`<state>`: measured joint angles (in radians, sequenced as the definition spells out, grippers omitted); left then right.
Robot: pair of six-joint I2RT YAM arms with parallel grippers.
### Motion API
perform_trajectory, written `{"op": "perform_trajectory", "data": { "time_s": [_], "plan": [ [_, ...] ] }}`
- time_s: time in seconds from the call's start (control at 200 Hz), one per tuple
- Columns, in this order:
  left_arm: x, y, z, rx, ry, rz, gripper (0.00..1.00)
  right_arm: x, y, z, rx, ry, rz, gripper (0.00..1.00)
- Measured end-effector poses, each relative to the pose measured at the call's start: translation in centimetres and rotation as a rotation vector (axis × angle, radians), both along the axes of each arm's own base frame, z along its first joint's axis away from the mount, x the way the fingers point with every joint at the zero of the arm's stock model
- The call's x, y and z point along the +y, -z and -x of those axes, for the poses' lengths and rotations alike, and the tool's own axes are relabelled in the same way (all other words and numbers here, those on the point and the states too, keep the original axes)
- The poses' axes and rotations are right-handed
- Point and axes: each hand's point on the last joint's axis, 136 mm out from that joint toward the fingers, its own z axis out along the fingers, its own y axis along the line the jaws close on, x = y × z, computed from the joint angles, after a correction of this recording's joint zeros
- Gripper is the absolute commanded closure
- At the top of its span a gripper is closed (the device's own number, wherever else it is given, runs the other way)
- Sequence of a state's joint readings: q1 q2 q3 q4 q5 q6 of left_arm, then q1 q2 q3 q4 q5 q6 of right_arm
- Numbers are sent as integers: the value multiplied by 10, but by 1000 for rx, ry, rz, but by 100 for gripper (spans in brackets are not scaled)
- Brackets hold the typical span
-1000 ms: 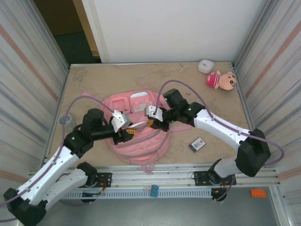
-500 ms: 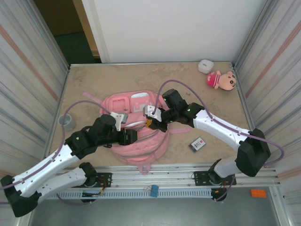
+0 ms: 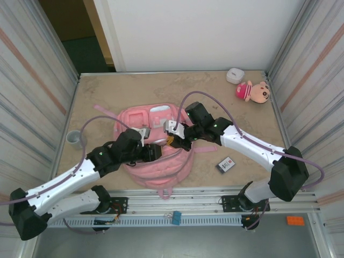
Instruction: Pack the student bag
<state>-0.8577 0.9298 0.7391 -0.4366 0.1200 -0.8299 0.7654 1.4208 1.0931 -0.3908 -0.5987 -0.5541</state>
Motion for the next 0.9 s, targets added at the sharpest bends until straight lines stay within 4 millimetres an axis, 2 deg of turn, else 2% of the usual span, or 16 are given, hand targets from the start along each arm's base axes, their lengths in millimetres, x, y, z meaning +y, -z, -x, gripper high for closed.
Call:
{"op": "perform_trajectory", "data": {
  "time_s": [0.21, 0.426, 0.531, 0.591, 0.777, 0.897],
  "plan": [
    [-7, 10, -3, 23, 24, -37, 65, -2, 2, -3, 2, 20, 14, 100],
    [-14, 17, -4, 42, 43, -50, 88, -5, 4, -7, 6, 50, 27, 100],
    [-22, 9, -1, 21, 88, -25, 98, -4, 3, -9, -4, 53, 22, 100],
    [-25, 3, -2, 7, 88, -11, 100, -3, 2, -9, -2, 48, 15, 100],
    [-13, -5, -2, -27, 57, -26, 100, -9, -3, -15, 22, 49, -19, 100],
    [7, -13, -2, -74, 19, -36, 100, -22, -7, -26, 39, 61, -46, 100]
  ]
}}
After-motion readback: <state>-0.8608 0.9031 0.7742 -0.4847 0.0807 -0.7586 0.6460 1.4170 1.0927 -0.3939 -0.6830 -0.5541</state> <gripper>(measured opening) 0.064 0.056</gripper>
